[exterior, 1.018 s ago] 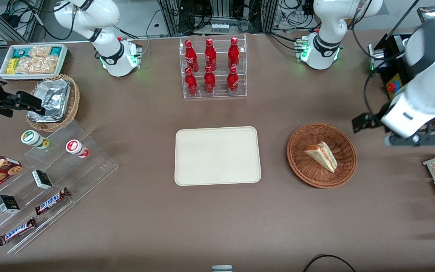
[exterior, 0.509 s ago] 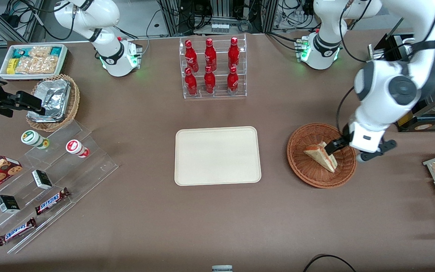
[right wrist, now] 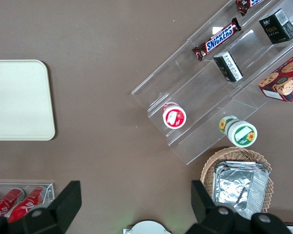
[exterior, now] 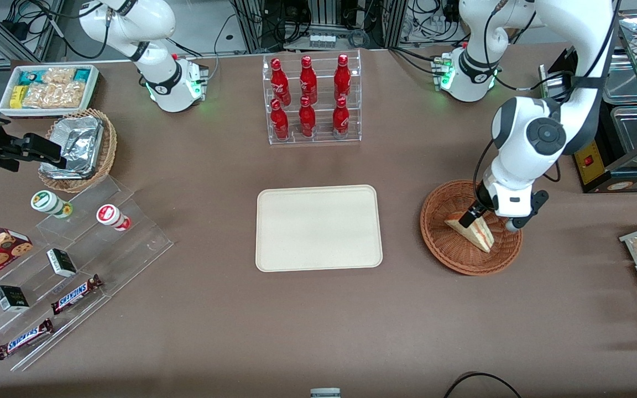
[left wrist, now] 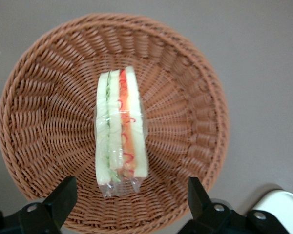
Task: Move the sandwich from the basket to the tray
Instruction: 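Lower the left gripper and grasp the wrapped sandwich upright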
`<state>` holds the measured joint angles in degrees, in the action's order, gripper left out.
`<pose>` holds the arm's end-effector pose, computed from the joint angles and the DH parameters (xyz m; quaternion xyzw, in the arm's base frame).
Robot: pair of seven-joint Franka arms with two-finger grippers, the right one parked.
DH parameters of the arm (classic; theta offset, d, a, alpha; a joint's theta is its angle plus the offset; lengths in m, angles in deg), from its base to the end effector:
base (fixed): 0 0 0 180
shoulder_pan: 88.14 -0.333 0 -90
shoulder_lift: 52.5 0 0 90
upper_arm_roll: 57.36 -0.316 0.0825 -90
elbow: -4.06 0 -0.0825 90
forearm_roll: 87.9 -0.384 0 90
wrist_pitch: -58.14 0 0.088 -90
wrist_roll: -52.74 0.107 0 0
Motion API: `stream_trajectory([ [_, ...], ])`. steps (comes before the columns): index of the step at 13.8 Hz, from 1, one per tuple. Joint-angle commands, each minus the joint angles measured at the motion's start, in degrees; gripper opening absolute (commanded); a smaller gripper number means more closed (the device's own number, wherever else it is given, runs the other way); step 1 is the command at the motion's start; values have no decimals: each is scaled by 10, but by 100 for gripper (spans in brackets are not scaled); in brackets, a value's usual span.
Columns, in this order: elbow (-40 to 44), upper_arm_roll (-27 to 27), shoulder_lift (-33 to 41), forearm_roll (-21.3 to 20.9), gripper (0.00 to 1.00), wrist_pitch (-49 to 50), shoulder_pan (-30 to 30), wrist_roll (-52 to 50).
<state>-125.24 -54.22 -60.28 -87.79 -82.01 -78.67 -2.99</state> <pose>0.5270 -0.1178 0.3079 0.9293 0.3683 0.0198 0.0187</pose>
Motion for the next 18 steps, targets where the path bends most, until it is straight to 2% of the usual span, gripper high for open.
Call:
stream_trajectory([
  [1, -3, -3, -29, -6, 100, -31, 4, -21],
  [5, -4, -8, -65, -6, 99, -64, 1, -20],
  [6, -3, -8, -67, -6, 87, -65, 0, -20],
  [8, 0, -10, -67, -6, 7, -65, -2, -18],
  [9, 2, -12, -67, -6, 0, -65, -2, -15],
  [11, 4, -13, -54, -7, 0, -53, -2, -10],
  [13, 39, -12, -23, -45, 0, 25, -2, -10],
  [14, 87, -10, -18, -62, 0, 98, 0, -9],
  [16, 206, 0, -22, -64, 0, 242, 14, 2],
  [18, 300, 10, -40, -50, 0, 305, 40, 38],
])
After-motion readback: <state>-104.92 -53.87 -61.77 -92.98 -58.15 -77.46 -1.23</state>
